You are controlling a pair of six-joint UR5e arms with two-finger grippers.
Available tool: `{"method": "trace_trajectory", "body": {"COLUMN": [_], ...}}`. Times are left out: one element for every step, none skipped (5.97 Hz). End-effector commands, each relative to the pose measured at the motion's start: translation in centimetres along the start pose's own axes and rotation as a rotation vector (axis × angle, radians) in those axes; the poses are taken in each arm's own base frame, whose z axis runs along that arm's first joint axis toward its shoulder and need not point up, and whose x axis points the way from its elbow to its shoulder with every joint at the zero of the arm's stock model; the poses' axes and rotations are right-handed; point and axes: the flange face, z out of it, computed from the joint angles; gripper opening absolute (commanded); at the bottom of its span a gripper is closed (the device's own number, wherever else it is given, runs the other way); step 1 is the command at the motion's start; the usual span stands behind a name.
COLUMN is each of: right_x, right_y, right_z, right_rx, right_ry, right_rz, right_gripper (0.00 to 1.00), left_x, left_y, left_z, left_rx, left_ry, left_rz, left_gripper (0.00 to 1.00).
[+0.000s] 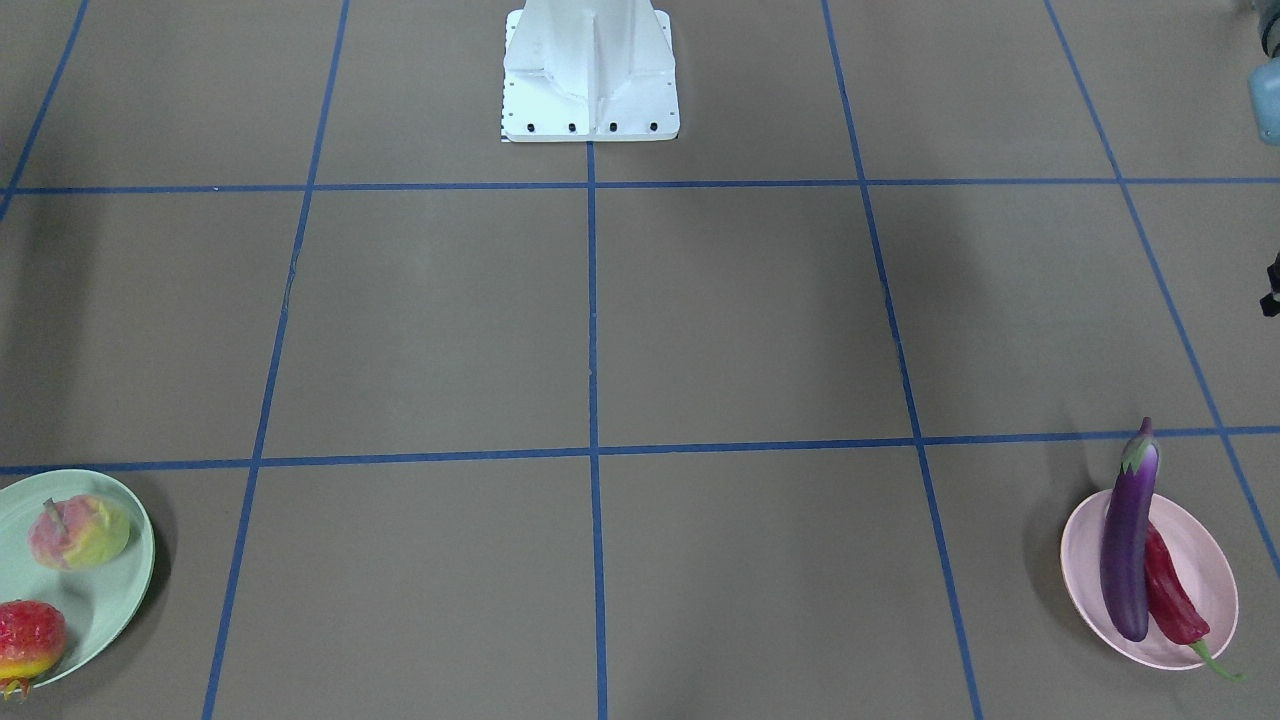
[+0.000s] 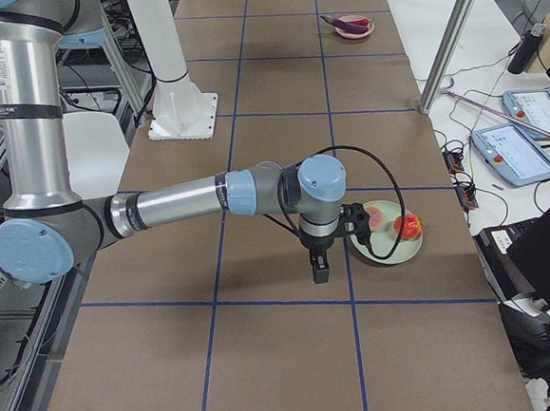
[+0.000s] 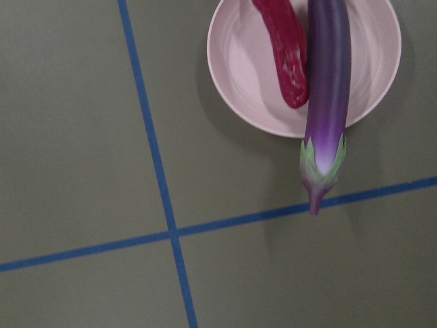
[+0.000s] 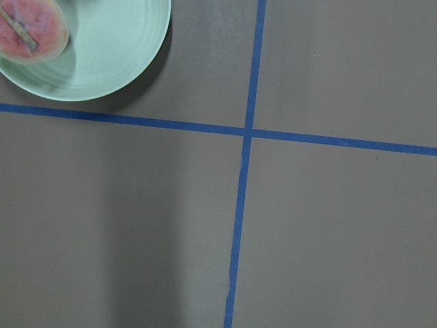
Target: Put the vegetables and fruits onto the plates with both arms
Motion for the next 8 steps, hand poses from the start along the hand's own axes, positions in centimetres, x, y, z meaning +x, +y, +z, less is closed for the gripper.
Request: {"method": "trace_trajectory", "body": {"right_x": [0.0, 0.0, 0.0, -0.1, -0.2, -0.2, -0.2, 0.2], "right_y": [0.1, 0.2, 0.1, 0.2, 0.2, 0.2, 0.2, 0.7], "right_z": [0.1, 0.1, 0.0, -0.1, -0.2, -0.2, -0.1, 0.3], "right_rx": [-0.001, -0.001, 0.000, 0.001, 0.003, 0.003, 0.002, -0.006], "right_ry": [-0.001, -0.001, -0.001, -0.003, -0.004, -0.006, -0.006, -0.002], "right_rz": [0.000, 0.003, 0.004, 0.004, 0.003, 0.005, 0.003, 0.012], "right_gripper": [1.00, 1.00, 1.00, 1.00, 1.00, 1.00, 1.00, 1.00], "left_x": [-5.8, -7.4, -7.9, -7.1, -7.0, -6.9, -7.4, -7.3], "left_y": [8.6, 11.6, 12.0, 11.8, 11.7, 11.7, 12.8, 13.1], "left_z": [-0.7, -0.2, -0.5, -1.4, -1.6, -2.3, -1.9, -1.3], "left_rx": [0.002, 0.003, 0.010, 0.026, 0.025, 0.042, 0.034, 0.035], "left_ry": [0.077, 0.097, 0.094, 0.087, 0.081, 0.091, 0.098, 0.171], "left_rz": [-0.062, -0.108, -0.120, -0.105, -0.111, -0.105, -0.127, -0.146], "left_gripper": [1.00, 1.00, 1.00, 1.00, 1.00, 1.00, 1.00, 1.00]}}
